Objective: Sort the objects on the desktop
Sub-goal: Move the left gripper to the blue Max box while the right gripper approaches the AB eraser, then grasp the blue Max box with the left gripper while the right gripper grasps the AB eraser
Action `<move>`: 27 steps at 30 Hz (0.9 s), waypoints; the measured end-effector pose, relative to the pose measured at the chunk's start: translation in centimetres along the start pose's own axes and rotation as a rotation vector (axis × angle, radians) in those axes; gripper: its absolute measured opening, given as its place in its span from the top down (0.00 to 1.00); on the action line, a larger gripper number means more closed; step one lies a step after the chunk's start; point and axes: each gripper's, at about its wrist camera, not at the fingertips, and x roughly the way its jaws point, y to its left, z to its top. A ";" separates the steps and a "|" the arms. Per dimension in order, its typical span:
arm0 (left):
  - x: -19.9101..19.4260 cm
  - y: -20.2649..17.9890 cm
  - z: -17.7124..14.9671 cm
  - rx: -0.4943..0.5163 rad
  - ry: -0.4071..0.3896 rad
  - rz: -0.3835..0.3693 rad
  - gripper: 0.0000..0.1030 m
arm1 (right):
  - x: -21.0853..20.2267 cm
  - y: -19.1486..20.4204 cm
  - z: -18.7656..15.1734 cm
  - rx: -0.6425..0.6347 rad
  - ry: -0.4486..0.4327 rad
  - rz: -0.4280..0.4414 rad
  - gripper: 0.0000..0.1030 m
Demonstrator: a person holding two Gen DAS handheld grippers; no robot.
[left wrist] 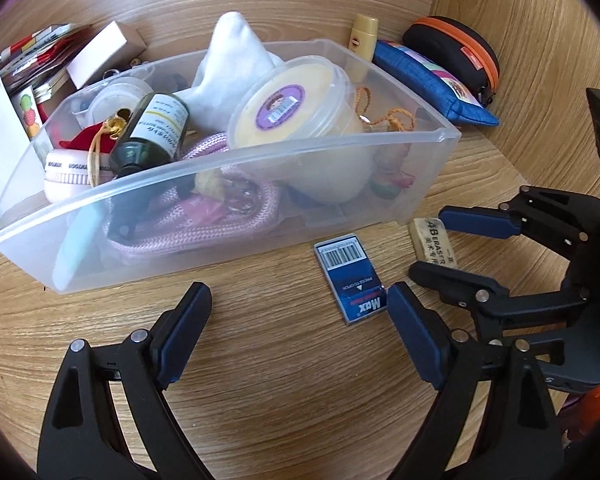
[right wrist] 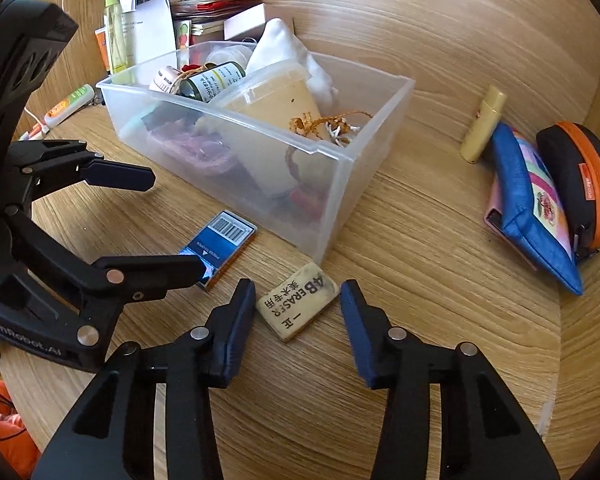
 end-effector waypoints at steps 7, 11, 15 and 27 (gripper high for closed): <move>0.9 -1.4 0.3 0.048 0.001 0.020 0.21 | -1.3 -1.5 -1.0 0.053 -0.015 -0.006 0.61; 1.0 -2.0 0.6 0.056 -0.004 0.037 0.33 | -2.2 -2.0 -1.3 0.072 -0.039 0.009 0.61; 0.9 -2.3 0.7 0.046 -0.013 0.046 0.46 | -2.9 -1.7 -1.0 0.063 -0.064 0.018 0.61; -0.1 -3.0 0.4 0.077 -0.028 0.088 0.73 | -4.0 -1.7 -1.3 0.090 -0.100 0.040 0.60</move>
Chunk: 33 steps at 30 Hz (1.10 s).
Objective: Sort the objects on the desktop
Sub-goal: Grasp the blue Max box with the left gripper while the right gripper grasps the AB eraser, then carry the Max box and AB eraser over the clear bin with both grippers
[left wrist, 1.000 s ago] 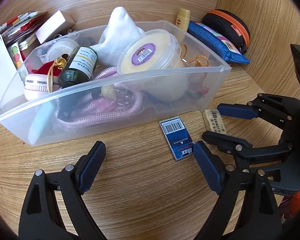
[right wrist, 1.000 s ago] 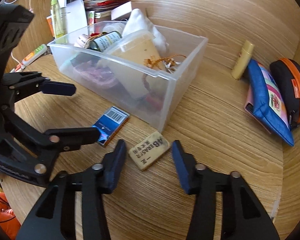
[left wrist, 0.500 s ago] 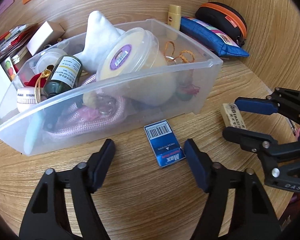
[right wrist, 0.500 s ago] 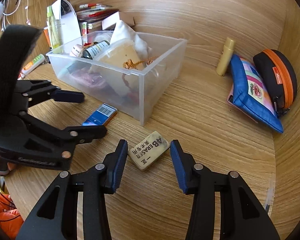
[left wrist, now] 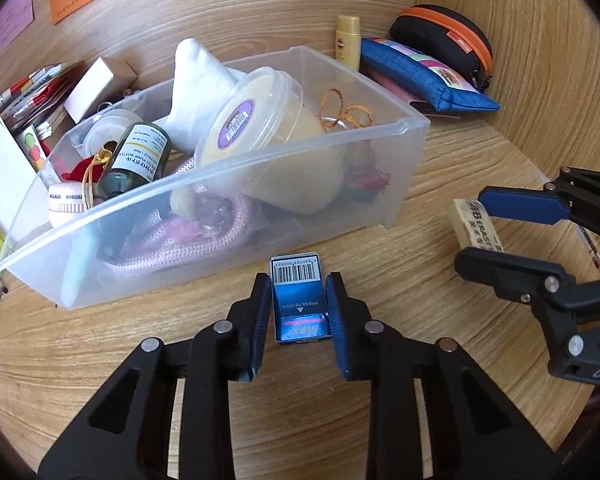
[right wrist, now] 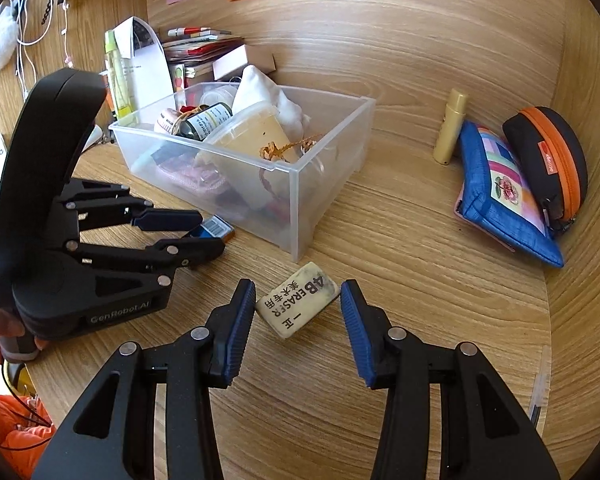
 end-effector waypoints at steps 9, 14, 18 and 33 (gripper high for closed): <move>-2.0 0.9 -1.0 -0.026 -0.029 -0.027 0.73 | -0.5 0.2 0.2 0.039 -0.018 0.011 0.60; -3.8 1.7 -1.3 -0.037 -0.063 -0.022 0.73 | -1.4 0.5 0.2 0.065 -0.044 0.018 0.60; -5.1 3.3 -1.4 -0.079 -0.095 -0.035 0.73 | -2.2 0.9 0.7 0.069 -0.062 0.012 0.60; -9.7 9.3 -0.8 -0.153 -0.193 -0.090 0.73 | -3.2 3.8 4.7 0.036 -0.147 0.024 0.60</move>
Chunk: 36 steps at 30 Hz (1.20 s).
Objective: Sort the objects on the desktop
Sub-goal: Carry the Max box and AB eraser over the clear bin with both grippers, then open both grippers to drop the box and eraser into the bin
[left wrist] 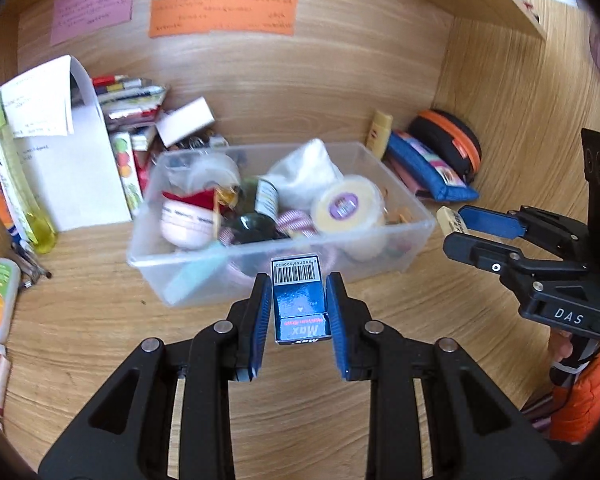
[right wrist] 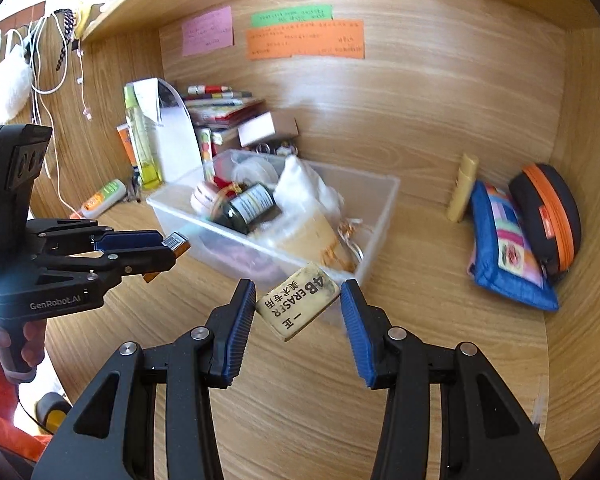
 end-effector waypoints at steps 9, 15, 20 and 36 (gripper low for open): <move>-1.0 3.1 2.3 -0.019 -0.043 0.013 0.73 | 0.6 1.3 3.1 -0.027 -0.048 0.019 0.60; -0.2 4.2 3.4 -0.028 -0.050 -0.006 0.73 | 1.9 2.0 4.9 -0.056 -0.048 0.020 0.60; 1.2 4.8 4.1 -0.035 -0.045 -0.017 0.73 | 3.5 2.4 5.7 -0.068 -0.018 0.026 0.60; 4.7 7.0 4.7 -0.044 0.010 -0.012 0.73 | 8.8 2.9 6.6 -0.088 0.066 0.034 0.60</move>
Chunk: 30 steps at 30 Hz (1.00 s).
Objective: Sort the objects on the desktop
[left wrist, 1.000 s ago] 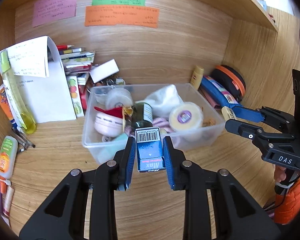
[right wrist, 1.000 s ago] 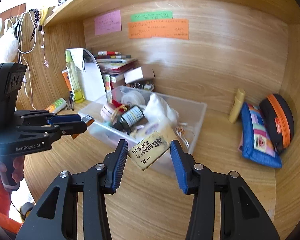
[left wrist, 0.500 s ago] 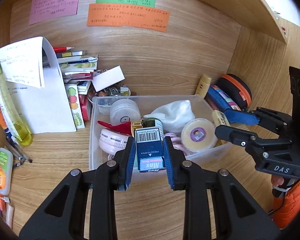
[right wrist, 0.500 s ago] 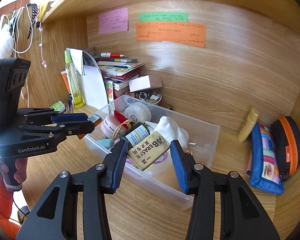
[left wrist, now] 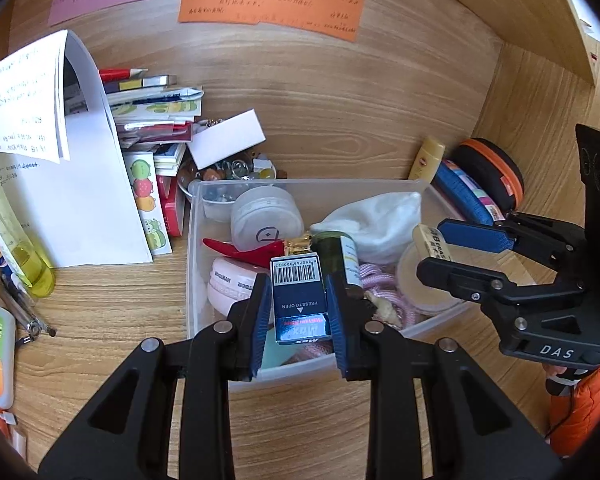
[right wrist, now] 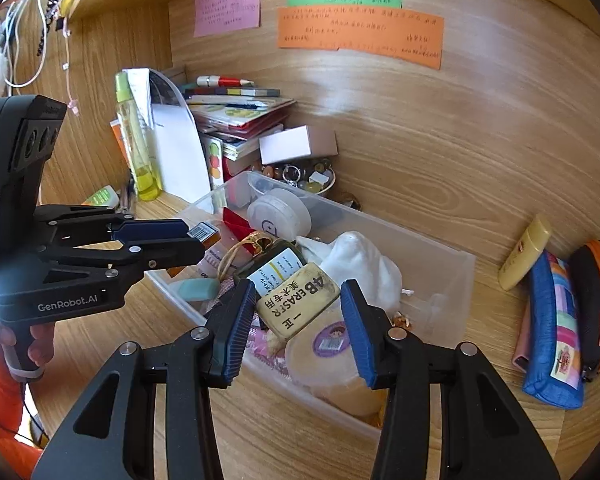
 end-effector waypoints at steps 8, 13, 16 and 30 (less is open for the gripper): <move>0.9 0.2 0.1 0.000 0.014 0.004 0.73 | 1.8 0.0 0.2 -0.021 0.030 -0.023 0.60; 0.9 0.3 0.2 -0.004 0.013 0.004 0.73 | 2.4 0.3 0.1 -0.051 0.041 -0.062 0.60; 0.6 0.2 0.2 -0.005 0.009 0.010 0.73 | 2.5 0.5 0.1 -0.067 0.040 -0.073 0.59; -3.7 -0.8 0.2 -0.003 -0.071 0.060 0.43 | -1.2 1.0 0.5 -0.072 -0.049 -0.187 0.25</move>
